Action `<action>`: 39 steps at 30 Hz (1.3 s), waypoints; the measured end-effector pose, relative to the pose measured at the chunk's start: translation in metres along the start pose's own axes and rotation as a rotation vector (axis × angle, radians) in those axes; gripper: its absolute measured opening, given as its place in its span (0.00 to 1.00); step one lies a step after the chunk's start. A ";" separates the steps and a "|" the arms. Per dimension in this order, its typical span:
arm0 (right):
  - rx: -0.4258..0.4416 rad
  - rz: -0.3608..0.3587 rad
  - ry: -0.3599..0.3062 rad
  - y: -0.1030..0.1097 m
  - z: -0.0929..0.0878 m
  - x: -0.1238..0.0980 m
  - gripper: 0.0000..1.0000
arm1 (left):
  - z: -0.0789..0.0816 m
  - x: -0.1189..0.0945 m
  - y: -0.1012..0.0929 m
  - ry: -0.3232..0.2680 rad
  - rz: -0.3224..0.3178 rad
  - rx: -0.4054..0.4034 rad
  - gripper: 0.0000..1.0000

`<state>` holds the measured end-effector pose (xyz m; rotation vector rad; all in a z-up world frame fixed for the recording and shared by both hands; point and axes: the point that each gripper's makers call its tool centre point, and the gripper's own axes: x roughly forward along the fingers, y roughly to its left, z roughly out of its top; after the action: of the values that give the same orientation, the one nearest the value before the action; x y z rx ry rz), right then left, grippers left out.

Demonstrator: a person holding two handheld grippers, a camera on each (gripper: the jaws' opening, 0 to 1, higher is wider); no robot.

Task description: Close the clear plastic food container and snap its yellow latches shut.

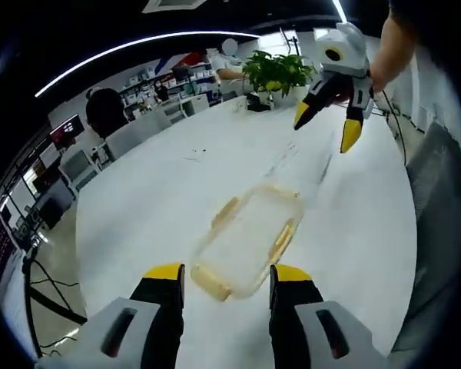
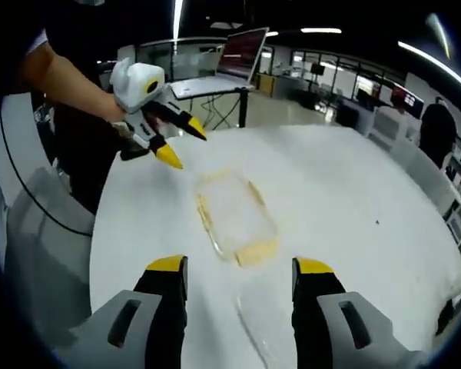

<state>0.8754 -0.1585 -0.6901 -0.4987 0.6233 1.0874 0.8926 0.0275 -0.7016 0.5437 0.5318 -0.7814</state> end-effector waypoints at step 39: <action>-0.289 0.244 0.364 -0.019 -0.028 0.091 0.48 | -0.052 0.056 0.023 0.184 -0.495 0.231 0.40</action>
<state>0.9162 -0.1250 -0.7713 -0.9017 0.8670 1.3400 0.9309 0.0453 -0.7695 0.7133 0.7664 -1.2819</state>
